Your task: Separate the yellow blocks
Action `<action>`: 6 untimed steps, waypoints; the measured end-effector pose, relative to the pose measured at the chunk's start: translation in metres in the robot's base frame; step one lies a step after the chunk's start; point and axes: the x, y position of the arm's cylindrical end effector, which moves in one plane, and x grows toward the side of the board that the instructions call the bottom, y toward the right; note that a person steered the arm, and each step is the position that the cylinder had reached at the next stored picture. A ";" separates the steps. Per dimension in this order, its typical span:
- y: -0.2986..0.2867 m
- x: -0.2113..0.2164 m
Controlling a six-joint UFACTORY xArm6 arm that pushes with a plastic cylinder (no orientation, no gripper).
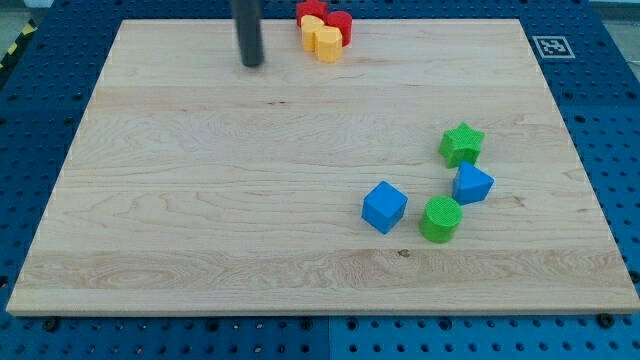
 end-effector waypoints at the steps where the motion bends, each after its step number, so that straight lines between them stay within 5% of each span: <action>1: -0.015 -0.065; 4: 0.077 -0.063; 6: 0.086 -0.047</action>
